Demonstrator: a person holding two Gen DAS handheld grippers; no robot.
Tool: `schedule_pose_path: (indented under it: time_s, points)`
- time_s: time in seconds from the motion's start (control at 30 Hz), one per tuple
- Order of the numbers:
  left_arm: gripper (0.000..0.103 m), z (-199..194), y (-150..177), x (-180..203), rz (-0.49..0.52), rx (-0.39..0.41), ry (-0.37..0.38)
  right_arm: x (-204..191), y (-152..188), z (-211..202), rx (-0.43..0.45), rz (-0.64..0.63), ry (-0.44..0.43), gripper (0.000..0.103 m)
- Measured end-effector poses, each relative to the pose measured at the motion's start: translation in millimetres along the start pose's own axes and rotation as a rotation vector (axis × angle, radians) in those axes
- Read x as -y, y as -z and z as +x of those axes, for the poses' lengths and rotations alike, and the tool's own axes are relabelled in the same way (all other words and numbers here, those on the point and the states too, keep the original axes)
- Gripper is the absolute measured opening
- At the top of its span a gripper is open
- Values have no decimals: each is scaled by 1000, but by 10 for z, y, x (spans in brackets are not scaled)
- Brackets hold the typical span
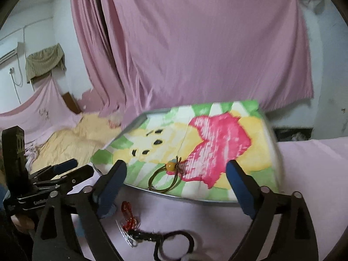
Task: Organize jewelry
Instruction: 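Open the right tool over the tray while the left tool releases the ring there, then move the right tool to the beige plastic holder while the left tool approaches the blue watch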
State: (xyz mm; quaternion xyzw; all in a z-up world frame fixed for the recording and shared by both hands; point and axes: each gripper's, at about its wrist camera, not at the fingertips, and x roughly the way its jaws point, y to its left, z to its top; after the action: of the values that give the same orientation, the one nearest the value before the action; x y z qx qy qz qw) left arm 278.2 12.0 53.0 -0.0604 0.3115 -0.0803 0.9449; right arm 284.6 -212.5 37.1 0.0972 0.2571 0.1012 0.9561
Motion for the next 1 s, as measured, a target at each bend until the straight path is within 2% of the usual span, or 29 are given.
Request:
schedule_pose_path:
  time_s: [0.07,0.17,0.27,0.4,0.53,0.67,1.0]
  points:
    - [90,-98,45,-7,-5,44,-6,-12,55,-187,52,-5,18,91]
    - [97,-248,116,-4,-1,114,-12,-59,159,-394,89,-27,-1,95]
    - [100,-383,196,2,9,179,-17,-140,286,-571,126,-62,9,96]
    - [102,-528,331,16,21,233,-22,-244,453,-774,179,-92,41,98]
    - [102,-623,462,50,50,265,-43,-314,597,-901,195,-121,102,98]
    - [102,-654,562,70,77,261,-52,-318,730,-961,197,-131,154,98]
    - [102,-644,726,96,89,205,-44,-228,862,-849,116,-126,175,98]
